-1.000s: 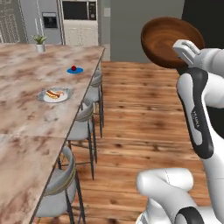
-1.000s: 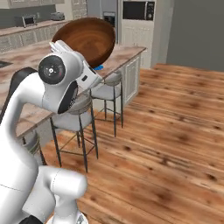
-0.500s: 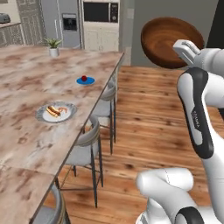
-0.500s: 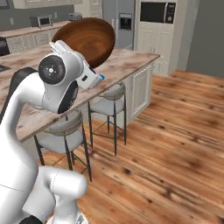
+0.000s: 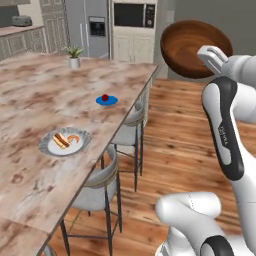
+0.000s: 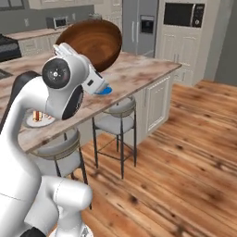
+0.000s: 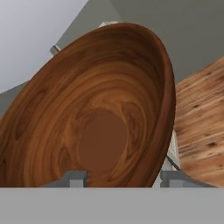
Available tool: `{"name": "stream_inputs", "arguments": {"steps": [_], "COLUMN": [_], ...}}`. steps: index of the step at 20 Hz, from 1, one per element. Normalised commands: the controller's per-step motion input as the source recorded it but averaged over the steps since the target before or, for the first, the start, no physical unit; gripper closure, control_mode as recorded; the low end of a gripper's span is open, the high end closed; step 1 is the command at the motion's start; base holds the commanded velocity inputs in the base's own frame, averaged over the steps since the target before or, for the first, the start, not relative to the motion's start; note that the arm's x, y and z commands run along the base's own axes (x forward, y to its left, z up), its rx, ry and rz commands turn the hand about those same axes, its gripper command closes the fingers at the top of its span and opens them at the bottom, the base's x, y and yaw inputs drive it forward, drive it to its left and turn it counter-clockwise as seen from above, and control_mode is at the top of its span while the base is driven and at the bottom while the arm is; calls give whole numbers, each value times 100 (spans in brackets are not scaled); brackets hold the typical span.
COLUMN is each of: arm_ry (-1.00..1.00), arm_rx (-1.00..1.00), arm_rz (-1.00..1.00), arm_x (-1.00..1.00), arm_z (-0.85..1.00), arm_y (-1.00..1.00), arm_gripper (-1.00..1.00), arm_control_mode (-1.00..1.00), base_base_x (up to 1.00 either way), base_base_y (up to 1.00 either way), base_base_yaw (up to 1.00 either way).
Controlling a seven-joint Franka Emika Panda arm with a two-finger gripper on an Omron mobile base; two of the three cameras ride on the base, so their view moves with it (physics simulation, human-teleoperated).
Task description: Take the smaller bowl and place it next to the appetizer plate on the dining counter , and place the larger bowl next to the plate with cooked food.
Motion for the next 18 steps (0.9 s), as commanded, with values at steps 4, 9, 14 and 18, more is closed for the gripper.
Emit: {"name": "stream_inputs", "arguments": {"steps": [4, 9, 14, 18], "arm_ry": [0, 0, 0, 0], "arm_rx": [0, 0, 0, 0], "arm_rz": [0, 0, 0, 0], "arm_x": [0, 0, 0, 0], "arm_z": [0, 0, 0, 0], "arm_y": [0, 0, 0, 0], "arm_gripper": [100, 100, 100, 100], "arm_control_mode": [100, 100, 100, 100], "base_base_x": [47, 39, 70, 79], "base_base_y": [19, 33, 1, -22], "base_base_yaw": [27, 31, 27, 28]}}
